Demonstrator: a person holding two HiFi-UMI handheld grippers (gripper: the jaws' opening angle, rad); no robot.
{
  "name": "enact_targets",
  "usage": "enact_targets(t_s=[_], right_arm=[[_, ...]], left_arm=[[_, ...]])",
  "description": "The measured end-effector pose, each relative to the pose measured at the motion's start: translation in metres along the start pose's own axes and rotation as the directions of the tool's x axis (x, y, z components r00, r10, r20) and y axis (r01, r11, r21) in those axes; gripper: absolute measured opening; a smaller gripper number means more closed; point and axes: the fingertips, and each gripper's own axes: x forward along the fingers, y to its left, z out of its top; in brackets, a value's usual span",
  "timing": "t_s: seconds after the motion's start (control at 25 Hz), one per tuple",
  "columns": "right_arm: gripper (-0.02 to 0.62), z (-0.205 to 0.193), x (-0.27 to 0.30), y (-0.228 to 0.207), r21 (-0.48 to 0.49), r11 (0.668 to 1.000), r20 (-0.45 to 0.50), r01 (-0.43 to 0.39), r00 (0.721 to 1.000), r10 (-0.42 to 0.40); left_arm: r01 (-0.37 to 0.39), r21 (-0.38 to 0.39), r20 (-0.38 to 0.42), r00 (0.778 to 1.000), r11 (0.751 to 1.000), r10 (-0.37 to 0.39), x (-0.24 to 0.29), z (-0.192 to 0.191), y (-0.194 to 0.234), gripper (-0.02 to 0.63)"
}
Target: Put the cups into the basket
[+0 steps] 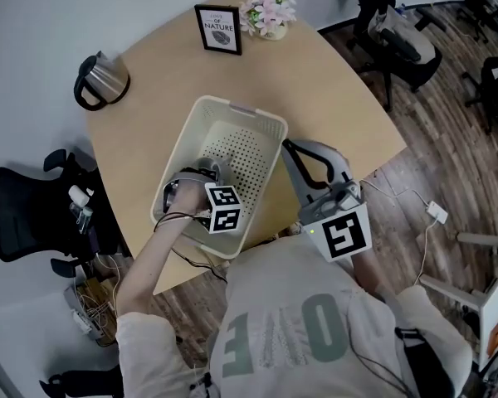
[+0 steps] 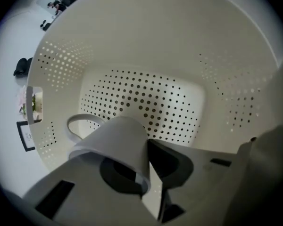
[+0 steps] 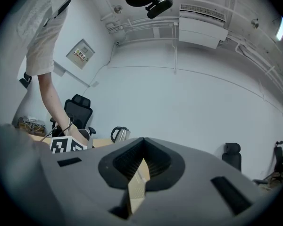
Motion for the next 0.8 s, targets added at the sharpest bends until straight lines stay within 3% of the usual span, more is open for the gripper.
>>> enact_targets(t_s=[0.4, 0.8], right_arm=[[-0.002, 0.001, -0.006, 0.002, 0.012, 1.000, -0.001, 0.006, 1.000, -0.006], [-0.002, 0.000, -0.004, 0.011, 0.044, 0.999, 0.006, -0.028, 1.000, 0.028]], left_arm=[[0.012, 0.092, -0.058, 0.998, 0.996, -0.007, 0.013, 0.005, -0.005, 0.054], [-0.045, 0.002, 0.005, 0.999, 0.999, 0.045, -0.008, 0.006, 0.000, 0.103]])
